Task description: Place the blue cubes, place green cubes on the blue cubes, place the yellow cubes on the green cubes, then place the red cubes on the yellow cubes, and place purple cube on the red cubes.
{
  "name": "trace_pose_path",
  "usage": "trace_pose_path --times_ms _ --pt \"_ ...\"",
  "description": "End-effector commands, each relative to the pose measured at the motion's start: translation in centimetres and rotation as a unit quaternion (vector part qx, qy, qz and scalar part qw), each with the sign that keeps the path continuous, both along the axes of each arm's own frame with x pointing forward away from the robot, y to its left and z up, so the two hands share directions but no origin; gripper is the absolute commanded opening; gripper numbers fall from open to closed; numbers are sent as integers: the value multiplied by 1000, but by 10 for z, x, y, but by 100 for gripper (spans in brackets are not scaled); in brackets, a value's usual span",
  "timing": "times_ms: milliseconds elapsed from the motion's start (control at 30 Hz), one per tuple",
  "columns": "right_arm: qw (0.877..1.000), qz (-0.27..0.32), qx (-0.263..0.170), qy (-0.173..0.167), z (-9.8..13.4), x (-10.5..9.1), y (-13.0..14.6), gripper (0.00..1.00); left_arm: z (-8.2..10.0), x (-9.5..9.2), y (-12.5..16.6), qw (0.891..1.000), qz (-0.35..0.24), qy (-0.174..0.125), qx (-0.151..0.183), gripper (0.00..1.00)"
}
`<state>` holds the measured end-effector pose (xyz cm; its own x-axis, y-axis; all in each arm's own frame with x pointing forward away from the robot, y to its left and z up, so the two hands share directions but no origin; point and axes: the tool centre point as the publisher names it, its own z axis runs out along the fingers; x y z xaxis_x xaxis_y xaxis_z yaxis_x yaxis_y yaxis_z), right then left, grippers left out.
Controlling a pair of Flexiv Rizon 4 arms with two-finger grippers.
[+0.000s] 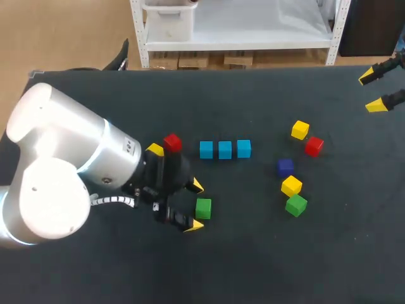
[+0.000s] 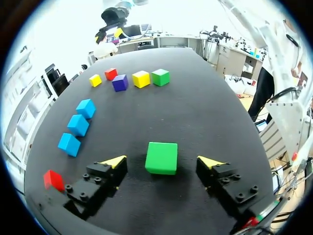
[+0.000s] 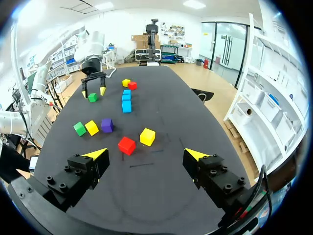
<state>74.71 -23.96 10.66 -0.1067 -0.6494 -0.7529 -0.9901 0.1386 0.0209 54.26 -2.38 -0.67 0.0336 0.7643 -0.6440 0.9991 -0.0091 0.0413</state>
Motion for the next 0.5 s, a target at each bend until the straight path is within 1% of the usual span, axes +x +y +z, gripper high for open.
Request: trace_pose_path --times_ms 33,67,100,167,233,267,300,367,500 --pt "1000 0 0 0 0 0 0 100 4 -1 0 1000 -6 0 5 45" --pt "1000 0 0 0 0 0 0 100 4 0 0 1000 -8 2 6 37" --pt "1000 0 0 0 0 0 0 100 4 0 0 1000 -10 4 7 34" --pt "1000 0 0 0 0 0 0 100 4 0 0 1000 -13 4 8 32" --pt "1000 0 0 0 0 0 0 100 5 2 0 1000 -14 5 7 35" --pt "1000 0 0 0 0 0 0 100 6 2 0 1000 -15 5 7 32" --pt "1000 0 0 0 0 0 0 100 6 3 -1 1000 -16 5 7 31" --pt "1000 0 0 0 0 0 0 100 7 4 -2 1000 -19 5 7 33" --pt "1000 0 0 0 0 0 0 100 6 6 -4 1000 -22 6 5 31"
